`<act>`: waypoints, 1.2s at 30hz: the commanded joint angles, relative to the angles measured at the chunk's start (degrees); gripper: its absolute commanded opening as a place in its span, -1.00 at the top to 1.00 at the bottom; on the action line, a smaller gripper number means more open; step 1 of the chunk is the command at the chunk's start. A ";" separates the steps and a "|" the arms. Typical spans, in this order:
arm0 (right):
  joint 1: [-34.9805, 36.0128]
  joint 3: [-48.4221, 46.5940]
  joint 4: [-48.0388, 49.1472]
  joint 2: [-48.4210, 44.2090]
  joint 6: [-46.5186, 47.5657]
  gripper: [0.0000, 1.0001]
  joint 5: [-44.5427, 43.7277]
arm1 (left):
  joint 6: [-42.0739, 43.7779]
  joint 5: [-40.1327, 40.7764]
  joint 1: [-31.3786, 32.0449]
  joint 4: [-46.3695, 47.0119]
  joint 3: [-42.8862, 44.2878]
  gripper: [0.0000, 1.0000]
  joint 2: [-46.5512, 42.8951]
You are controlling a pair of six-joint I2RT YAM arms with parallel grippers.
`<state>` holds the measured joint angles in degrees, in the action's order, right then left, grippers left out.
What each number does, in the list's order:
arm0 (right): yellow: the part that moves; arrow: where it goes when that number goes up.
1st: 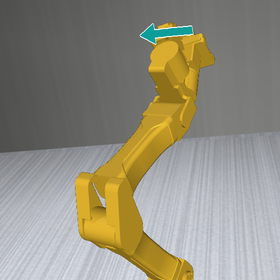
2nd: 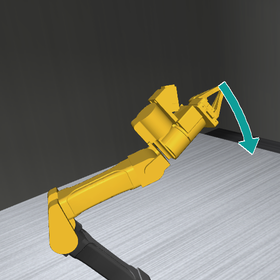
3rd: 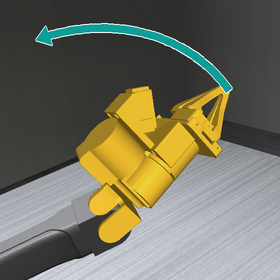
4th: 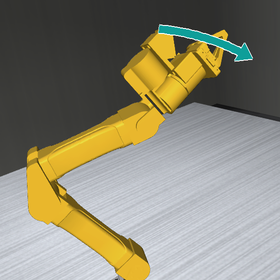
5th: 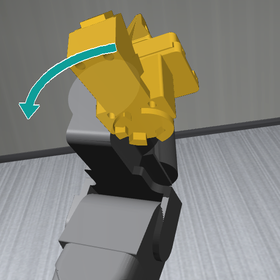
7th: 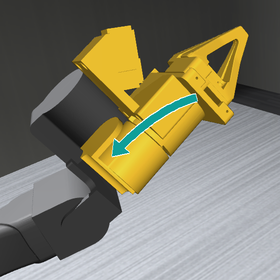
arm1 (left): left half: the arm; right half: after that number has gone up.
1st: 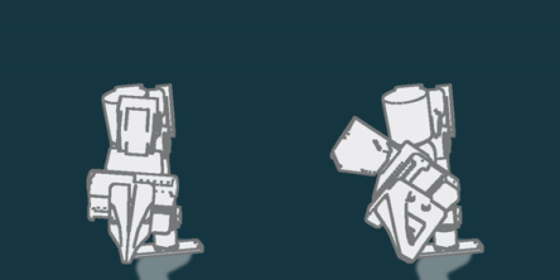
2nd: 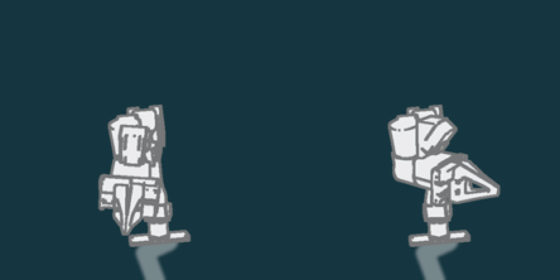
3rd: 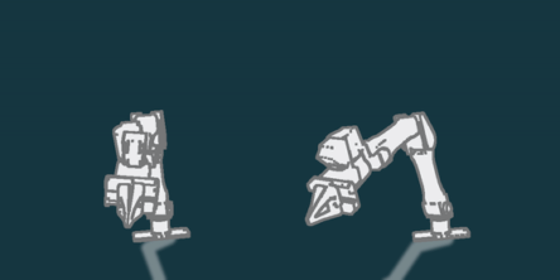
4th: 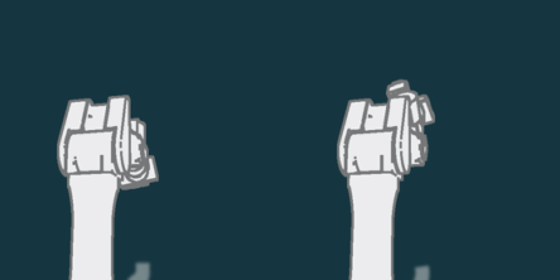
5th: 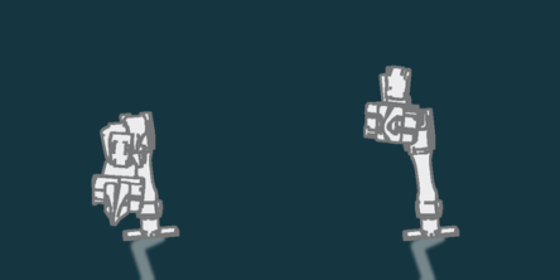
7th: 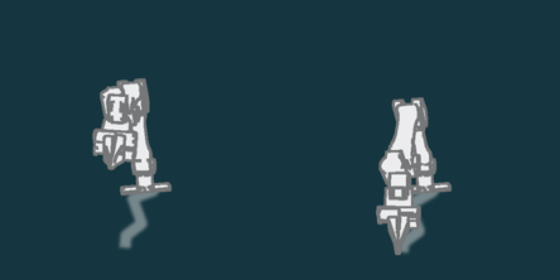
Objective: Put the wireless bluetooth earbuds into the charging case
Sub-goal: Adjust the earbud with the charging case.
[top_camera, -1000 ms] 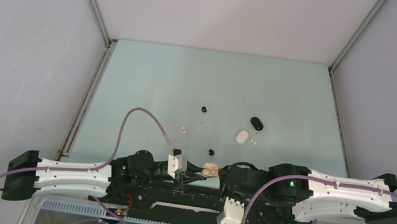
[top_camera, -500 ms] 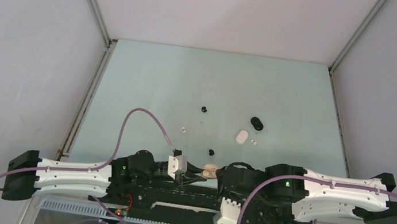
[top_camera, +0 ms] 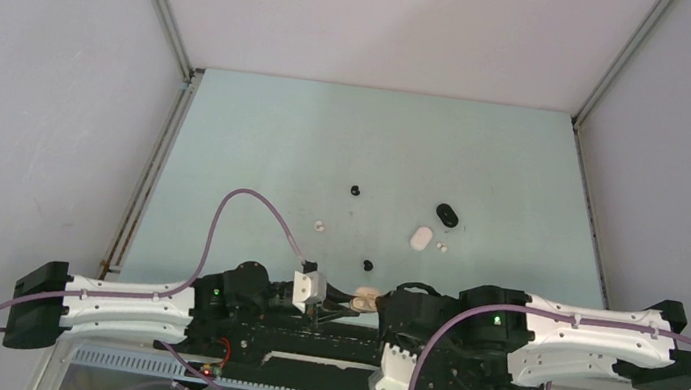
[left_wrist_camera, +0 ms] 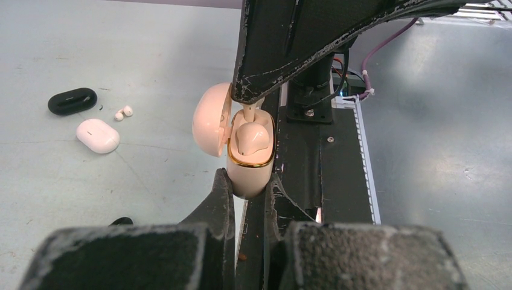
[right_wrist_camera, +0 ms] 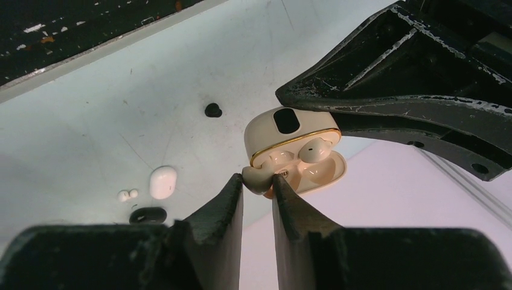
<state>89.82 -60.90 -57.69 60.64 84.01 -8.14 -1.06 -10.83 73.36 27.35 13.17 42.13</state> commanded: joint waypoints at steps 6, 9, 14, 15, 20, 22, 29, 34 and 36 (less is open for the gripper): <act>-1.78 -6.74 -2.43 3.04 -13.44 0.63 5.07 | 2.72 2.20 0.07 3.01 0.92 0.99 0.50; -2.96 -8.46 -3.88 4.88 -18.13 0.64 7.46 | 2.80 2.59 0.04 4.38 0.79 0.99 0.67; -6.12 -11.29 -6.03 8.55 -25.11 0.64 12.38 | 3.23 3.25 0.11 4.82 0.72 0.99 0.54; -6.78 -12.03 -6.23 9.20 -26.26 0.64 13.09 | 3.33 3.32 0.11 4.81 0.64 0.99 0.43; -10.87 -16.59 -6.34 12.01 -31.21 0.64 17.06 | 3.81 4.34 0.14 5.76 0.24 1.00 -0.56; -12.50 -18.23 -6.47 13.17 -33.35 0.63 18.86 | 3.99 4.79 0.11 6.22 -0.06 0.99 -0.93; -15.32 -20.77 -4.24 15.48 -39.07 0.61 22.20 | 4.15 5.13 0.17 8.78 -1.05 1.00 -0.59; -16.07 -21.33 -1.94 16.76 -42.98 0.59 22.02 | 3.80 5.29 0.15 11.24 -2.25 0.99 -0.55; -16.30 -21.61 -0.65 17.19 -44.95 0.55 21.43 | 3.72 5.51 0.17 12.36 -2.95 0.99 -0.73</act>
<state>73.71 -79.44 -66.65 76.47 44.21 10.22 1.10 -5.93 73.36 32.21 10.35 41.71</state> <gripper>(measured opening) 0.223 0.112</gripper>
